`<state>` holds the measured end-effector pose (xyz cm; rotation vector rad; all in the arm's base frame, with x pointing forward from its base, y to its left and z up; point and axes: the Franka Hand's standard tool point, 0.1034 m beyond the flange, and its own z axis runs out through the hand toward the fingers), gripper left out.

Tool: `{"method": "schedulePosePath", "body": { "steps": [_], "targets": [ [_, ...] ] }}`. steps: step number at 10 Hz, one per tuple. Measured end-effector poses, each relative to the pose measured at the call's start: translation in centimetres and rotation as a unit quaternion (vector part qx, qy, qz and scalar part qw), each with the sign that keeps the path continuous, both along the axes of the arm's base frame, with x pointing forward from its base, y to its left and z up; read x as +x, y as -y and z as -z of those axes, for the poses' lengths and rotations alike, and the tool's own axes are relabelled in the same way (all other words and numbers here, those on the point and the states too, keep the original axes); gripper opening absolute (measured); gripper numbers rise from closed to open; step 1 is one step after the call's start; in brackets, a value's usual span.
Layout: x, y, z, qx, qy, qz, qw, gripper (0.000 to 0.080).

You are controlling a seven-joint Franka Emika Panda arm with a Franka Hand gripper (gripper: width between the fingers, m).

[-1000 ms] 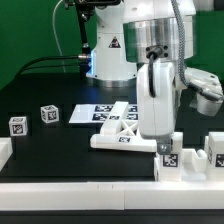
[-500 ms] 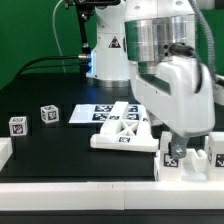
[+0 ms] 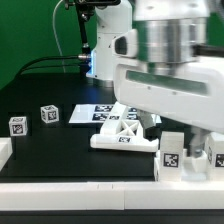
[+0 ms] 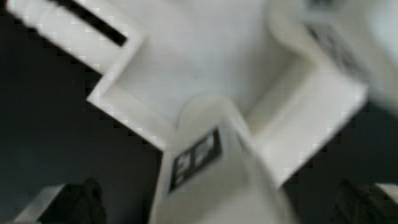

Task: Assemble chair

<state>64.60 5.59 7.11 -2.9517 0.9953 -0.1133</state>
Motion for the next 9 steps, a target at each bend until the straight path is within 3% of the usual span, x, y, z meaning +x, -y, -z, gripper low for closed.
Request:
{"method": "schedulePosePath", "body": {
  "steps": [2, 4, 5, 7, 9],
  "targets": [
    [0.08, 0.28, -0.03, -0.003, 0.002, -0.041, 0.999, 0.0649],
    [0.06, 0.30, -0.02, -0.002, 0.001, -0.027, 1.000, 0.0368],
    [0.03, 0.35, 0.00, 0.000, 0.001, -0.010, 1.000, 0.0284],
    [0.02, 0.28, 0.00, 0.008, 0.000, 0.080, 0.997, 0.0284],
    [-0.03, 0.12, 0.01, 0.019, -0.008, 0.245, 0.969, 0.0284]
  ]
}}
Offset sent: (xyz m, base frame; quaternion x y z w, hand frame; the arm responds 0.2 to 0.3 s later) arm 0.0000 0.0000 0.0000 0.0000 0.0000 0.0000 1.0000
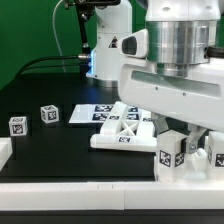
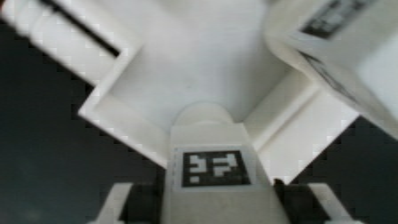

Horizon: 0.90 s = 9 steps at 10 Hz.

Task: Assemble chair

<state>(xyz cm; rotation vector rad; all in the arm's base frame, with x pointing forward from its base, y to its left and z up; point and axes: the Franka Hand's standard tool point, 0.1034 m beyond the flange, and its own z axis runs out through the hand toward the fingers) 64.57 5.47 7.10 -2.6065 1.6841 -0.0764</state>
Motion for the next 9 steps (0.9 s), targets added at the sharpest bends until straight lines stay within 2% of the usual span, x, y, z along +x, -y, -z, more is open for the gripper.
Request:
{"method": "schedulePosePath", "body": {
  "steps": [2, 3, 5, 8, 9],
  "targets": [
    [0.45, -0.04, -0.04, 0.028, 0.008, 0.185, 0.982, 0.0284],
    [0.51, -0.13, 0.01, 0.034, 0.011, 0.243, 0.969, 0.0284],
    [0.29, 0.15, 0.13, 0.034, 0.006, 0.308, 0.951, 0.0284],
    [0.21, 0.16, 0.07, 0.031, 0.004, 0.306, 0.952, 0.0289],
    [0.29, -0.13, -0.26, 0.032, 0.000, 0.293, 0.956, 0.0497]
  ]
}}
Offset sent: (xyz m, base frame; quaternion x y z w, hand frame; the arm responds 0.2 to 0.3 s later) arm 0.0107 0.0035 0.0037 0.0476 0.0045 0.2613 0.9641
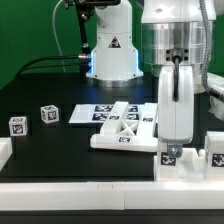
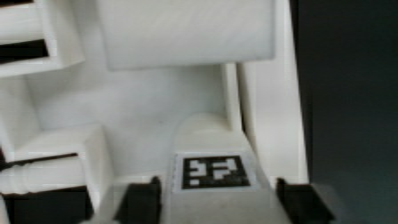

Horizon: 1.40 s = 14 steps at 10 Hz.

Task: Assemble chair

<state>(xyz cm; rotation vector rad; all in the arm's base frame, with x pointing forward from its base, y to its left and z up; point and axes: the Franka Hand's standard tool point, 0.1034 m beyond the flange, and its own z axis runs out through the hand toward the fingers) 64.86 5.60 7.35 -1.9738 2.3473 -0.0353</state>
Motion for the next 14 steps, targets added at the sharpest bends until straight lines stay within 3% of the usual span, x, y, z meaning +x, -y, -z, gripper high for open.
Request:
{"method": "schedulePosePath", "body": {
  "steps": [1, 2, 4, 8, 10, 14],
  "targets": [
    [0.2, -0.3, -0.6, 0.001, 0.005, -0.017, 1.000, 0.0497],
    [0.4, -0.7, -1.4, 0.002, 0.010, -0.040, 0.999, 0.0613],
    [0.3, -0.6, -1.5, 0.002, 0.007, -0.053, 0.999, 0.0643],
    [0.3, -0.7, -1.4, 0.002, 0.007, -0.058, 0.998, 0.0649],
    [0.3, -1.0, -2.1, -0.004, 0.017, -0.144, 0.989, 0.0649],
    [-1.9, -3.7, -3.0, -0.026, 0.018, -0.285, 0.958, 0.0649]
  ]
}}
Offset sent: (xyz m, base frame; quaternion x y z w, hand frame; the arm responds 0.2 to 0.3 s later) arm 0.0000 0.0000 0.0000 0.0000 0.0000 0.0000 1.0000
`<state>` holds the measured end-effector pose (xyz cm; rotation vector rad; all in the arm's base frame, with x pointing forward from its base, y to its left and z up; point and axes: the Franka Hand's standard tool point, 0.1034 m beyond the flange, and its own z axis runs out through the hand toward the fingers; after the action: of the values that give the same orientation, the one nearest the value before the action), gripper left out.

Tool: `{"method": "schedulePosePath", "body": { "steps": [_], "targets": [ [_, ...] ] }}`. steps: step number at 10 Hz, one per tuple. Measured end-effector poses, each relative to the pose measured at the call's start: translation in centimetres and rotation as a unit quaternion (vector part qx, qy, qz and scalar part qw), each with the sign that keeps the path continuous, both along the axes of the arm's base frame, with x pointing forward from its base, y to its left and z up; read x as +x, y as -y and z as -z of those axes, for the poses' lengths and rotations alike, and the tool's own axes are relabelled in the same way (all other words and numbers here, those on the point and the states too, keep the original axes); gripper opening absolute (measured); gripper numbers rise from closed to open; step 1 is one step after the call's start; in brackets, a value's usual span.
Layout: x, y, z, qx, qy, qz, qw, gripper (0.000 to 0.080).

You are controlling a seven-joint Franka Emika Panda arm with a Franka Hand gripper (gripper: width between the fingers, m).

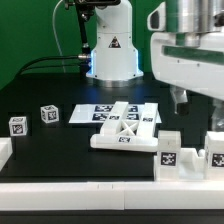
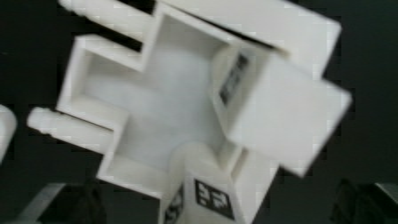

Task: Assemble chair

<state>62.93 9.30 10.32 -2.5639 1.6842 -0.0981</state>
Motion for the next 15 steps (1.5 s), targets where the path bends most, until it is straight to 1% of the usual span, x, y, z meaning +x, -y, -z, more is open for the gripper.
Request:
{"method": "schedulePosePath", "body": {
  "steps": [2, 4, 5, 6, 7, 8, 9, 11, 12, 13, 14, 15],
  "targets": [
    [0.1, 0.3, 0.0, -0.008, 0.002, -0.085, 0.996, 0.0649],
    [0.1, 0.1, 0.0, -0.016, 0.007, -0.170, 0.985, 0.0649],
    [0.0, 0.1, 0.0, -0.025, 0.016, -0.240, 0.970, 0.0649],
    [-0.6, 0.3, 0.3, -0.032, 0.016, -0.309, 0.950, 0.0649],
    [-1.0, 0.4, 0.7, -0.046, 0.026, -0.390, 0.919, 0.0649],
    [-1.2, 0.5, 0.6, -0.052, 0.029, -0.427, 0.902, 0.0649],
    [-0.9, 0.5, 0.1, -0.056, 0.037, -0.437, 0.897, 0.0649],
    [-1.0, 0.6, 0.3, -0.056, 0.036, -0.437, 0.897, 0.0649],
    [-0.8, 0.8, 0.3, -0.065, 0.045, -0.450, 0.890, 0.0649],
    [-1.5, 1.8, 0.8, -0.093, 0.070, -0.478, 0.871, 0.0649],
    [-2.6, 3.1, 1.4, -0.110, 0.075, -0.505, 0.853, 0.0649],
    [-2.7, 4.6, 1.7, -0.133, 0.086, -0.527, 0.835, 0.0649]
  ]
}}
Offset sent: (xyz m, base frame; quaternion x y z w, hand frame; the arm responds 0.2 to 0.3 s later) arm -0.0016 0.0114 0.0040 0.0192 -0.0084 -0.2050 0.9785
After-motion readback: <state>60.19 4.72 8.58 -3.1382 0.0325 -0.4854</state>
